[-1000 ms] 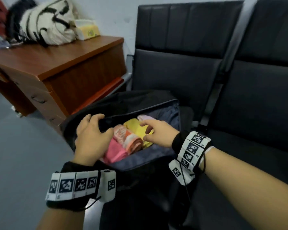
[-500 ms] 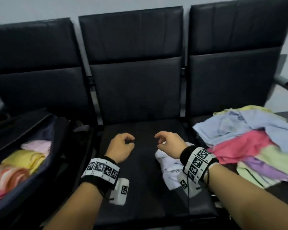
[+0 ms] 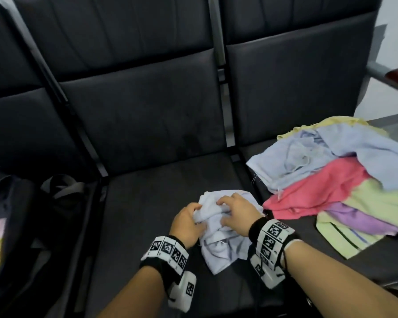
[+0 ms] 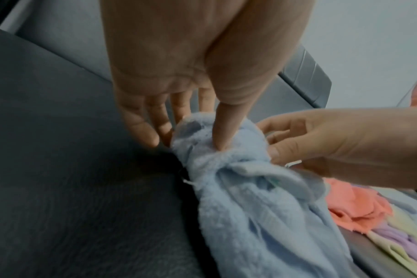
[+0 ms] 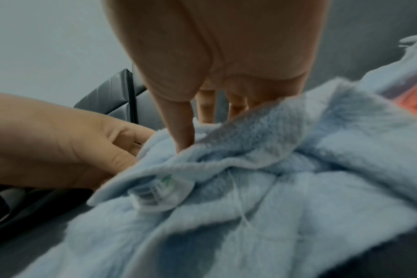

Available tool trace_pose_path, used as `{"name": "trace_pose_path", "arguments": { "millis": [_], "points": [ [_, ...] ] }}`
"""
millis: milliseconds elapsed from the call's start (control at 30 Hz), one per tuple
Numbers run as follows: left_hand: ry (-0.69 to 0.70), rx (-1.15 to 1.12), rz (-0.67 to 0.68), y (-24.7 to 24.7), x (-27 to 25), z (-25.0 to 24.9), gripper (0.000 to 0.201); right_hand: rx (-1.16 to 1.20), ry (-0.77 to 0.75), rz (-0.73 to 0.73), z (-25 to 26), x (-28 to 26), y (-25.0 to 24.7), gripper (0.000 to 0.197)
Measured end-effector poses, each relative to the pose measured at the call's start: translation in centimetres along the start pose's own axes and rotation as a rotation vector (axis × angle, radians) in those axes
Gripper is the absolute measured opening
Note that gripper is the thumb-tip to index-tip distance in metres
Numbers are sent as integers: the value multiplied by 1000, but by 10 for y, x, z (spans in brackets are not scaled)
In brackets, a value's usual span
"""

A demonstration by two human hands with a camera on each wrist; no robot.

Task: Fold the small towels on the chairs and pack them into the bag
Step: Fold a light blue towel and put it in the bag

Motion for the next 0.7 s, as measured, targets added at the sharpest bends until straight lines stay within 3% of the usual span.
{"name": "trace_pose_path", "arguments": {
  "millis": [100, 200, 333, 533, 700],
  "points": [
    [-28, -68, -113, -16, -1, 3, 11, 24, -36, -91, 11, 2, -13, 38],
    [26, -246, -193, -51, -10, -1, 13, 121, -107, -172, 43, -4, -37, 21],
    [120, -412, -262, -117, -38, -13, 9, 271, -243, -247, 113, -21, -70, 20],
    [146, -439, -446, -210, -104, -11, 18, 280, -388, -249, 215, -56, -85, 18],
    [245, -439, -507, -248, -157, -9, 22, 247, -496, -283, 272, -87, -81, 14]
  ]
}}
Point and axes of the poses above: each hand's wrist, its own x-axis towards the middle knuckle, its own y-axis out of the palm, z = x × y, the point moved 7 cm from there along x, towards the middle knuckle, and after that the axes turned 13 degrees about x, right-handed, at the moved point
